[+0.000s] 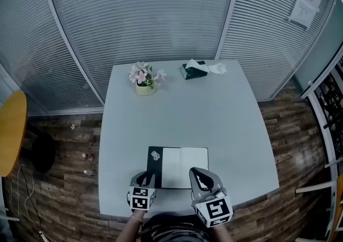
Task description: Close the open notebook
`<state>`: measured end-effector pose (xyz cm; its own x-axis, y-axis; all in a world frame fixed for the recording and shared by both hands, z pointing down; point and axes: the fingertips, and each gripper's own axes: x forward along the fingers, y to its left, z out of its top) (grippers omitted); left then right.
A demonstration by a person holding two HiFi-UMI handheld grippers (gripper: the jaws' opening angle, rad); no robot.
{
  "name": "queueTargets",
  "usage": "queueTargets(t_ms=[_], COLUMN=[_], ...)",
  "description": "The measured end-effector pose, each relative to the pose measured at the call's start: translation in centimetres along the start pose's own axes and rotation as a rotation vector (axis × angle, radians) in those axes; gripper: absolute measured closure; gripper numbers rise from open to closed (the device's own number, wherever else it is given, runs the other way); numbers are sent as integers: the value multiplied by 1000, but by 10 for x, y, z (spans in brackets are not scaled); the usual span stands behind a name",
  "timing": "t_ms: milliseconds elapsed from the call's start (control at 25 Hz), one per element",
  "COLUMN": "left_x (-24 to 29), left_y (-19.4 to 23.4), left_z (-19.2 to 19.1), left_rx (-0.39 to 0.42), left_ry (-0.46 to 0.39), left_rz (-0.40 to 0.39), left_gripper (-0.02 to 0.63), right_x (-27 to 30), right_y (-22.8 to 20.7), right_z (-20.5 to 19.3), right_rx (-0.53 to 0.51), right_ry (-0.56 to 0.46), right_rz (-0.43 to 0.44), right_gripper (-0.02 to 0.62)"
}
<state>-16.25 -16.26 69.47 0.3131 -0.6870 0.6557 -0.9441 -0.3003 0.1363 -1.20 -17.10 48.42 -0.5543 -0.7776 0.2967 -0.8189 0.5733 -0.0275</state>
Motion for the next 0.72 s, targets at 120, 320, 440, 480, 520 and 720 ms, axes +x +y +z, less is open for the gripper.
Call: queueTargets(t_ms=[120, 320, 440, 480, 520, 720], left_x=[8, 20, 28, 30, 31, 33], left_y=[8, 15, 14, 14, 13, 12], left_z=[-10, -27, -36, -40, -43, -50], left_rx=[-13, -67, -87, -85, -87, -134], left_ry=[43, 113, 148, 162, 172, 173], left_rz=[15, 6, -2, -1, 0, 24], left_gripper=[496, 469, 469, 469, 469, 466], right_x=[0, 2, 4, 4, 3, -2], right_y=[-4, -9, -12, -12, -12, -15], right_z=[-2, -4, -5, -6, -7, -10], right_rx=[7, 18, 26, 28, 30, 48], right_ry=[8, 17, 18, 18, 19, 17], right_rz=[-8, -16, -17, -17, -17, -24], right_gripper=[592, 592, 592, 592, 592, 592])
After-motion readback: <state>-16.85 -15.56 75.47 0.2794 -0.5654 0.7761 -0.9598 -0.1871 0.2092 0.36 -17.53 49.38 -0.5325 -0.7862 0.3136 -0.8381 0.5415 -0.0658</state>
